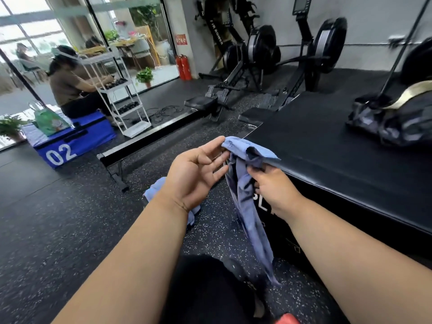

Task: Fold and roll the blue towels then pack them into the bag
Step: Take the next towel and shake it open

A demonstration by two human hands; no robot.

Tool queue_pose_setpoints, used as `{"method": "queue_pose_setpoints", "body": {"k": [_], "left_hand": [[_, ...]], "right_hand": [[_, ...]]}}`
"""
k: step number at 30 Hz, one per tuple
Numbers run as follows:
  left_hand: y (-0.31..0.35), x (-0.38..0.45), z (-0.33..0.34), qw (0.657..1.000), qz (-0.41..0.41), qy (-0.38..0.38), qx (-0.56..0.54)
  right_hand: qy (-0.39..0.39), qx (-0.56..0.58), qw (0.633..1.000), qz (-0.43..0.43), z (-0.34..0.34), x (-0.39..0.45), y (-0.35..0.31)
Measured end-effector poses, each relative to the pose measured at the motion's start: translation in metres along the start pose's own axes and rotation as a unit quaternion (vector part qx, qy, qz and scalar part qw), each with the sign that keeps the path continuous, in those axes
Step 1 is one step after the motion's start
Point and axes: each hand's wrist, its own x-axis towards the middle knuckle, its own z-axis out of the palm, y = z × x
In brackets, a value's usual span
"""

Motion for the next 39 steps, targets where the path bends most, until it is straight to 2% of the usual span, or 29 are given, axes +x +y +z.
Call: {"method": "queue_pose_setpoints", "body": {"k": [5,10,14,16,18,21,25,31,34,36,39], "left_hand": [[-0.007,-0.001,0.009,0.999,-0.004,0.014,-0.030],[-0.026,-0.005,0.020,1.000,-0.014,0.004,0.013],[-0.053,-0.013,0.024,0.999,-0.029,0.007,0.036],[-0.069,-0.015,0.020,0.996,-0.040,-0.002,0.081],[-0.085,-0.018,0.013,0.983,-0.050,-0.031,0.174],[-0.108,-0.025,0.008,0.965,-0.073,-0.023,0.252],[-0.135,-0.030,0.004,0.961,-0.092,-0.014,0.259],[-0.145,-0.029,0.003,0.963,-0.123,0.021,0.241],[-0.140,-0.031,0.007,0.964,-0.128,0.030,0.231],[-0.136,-0.034,0.012,0.968,-0.114,0.031,0.221],[-0.129,-0.039,0.023,0.963,0.000,0.028,0.269]], "right_hand": [[0.052,0.043,0.998,-0.011,-0.021,-0.026,-0.023],[0.038,0.147,0.988,-0.023,-0.033,-0.046,-0.045],[0.026,0.159,0.986,-0.040,-0.042,-0.056,-0.056],[0.025,0.160,0.986,-0.036,-0.046,-0.061,-0.060],[0.019,0.151,0.988,-0.032,-0.051,-0.065,-0.063],[0.002,0.141,0.989,-0.036,-0.055,-0.070,-0.066],[-0.036,0.131,0.989,-0.054,-0.057,-0.078,-0.073],[-0.009,0.230,0.973,-0.018,-0.064,-0.076,-0.077],[-0.033,0.216,0.976,-0.026,-0.069,-0.079,-0.083],[-0.033,0.194,0.980,-0.024,-0.073,-0.081,-0.084],[-0.006,0.169,0.985,-0.017,-0.079,-0.079,-0.081]]}}
